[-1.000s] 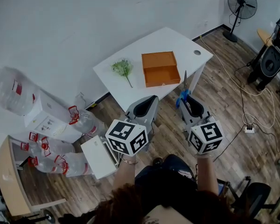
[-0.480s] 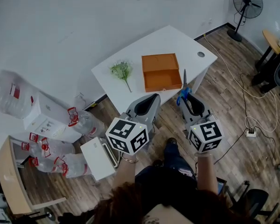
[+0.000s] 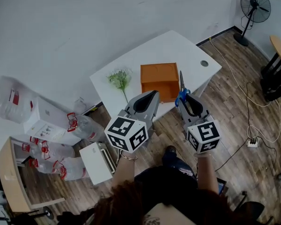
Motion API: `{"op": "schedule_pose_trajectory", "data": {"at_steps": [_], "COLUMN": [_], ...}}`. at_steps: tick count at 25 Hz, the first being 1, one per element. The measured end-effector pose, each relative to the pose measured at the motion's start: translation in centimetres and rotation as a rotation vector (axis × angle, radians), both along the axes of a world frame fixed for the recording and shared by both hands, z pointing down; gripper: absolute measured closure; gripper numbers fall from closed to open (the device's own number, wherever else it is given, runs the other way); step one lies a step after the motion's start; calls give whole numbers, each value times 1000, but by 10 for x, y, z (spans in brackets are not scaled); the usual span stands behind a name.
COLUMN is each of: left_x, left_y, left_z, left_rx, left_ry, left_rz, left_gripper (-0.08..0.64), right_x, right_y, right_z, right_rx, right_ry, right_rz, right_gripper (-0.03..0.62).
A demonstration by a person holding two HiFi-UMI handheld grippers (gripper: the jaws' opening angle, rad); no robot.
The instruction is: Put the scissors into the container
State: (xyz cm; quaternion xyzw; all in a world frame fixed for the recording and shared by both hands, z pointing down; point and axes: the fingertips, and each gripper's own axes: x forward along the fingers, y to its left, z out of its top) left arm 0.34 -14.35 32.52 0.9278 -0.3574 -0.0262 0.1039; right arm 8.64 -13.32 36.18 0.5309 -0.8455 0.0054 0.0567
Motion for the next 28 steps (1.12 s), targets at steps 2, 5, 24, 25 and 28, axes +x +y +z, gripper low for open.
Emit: {"op": "schedule_pose_trajectory", "data": {"at_steps": [2, 5, 24, 25, 28], "left_x": [4, 11, 6, 3, -3], "left_y": [-12, -28, -86, -90, -101], "left_z": [0, -3, 4, 3, 0], "left_rx": [1, 0, -26, -24, -20], "left_ry": [-6, -2, -26, -24, -17], "left_rz": [-17, -44, -181, -181, -182], "left_gripper": [545, 545, 545, 545, 545], "right_x": [2, 8, 2, 0, -6], "right_y": [-11, -27, -106, -110, -120], "right_z": [3, 7, 46, 49, 62], "right_rx": [-7, -17, -84, -86, -100], "right_ry": [25, 55, 221, 237, 293], "right_rz": [-20, -47, -191, -194, -206], "right_gripper": [517, 517, 516, 517, 516]}}
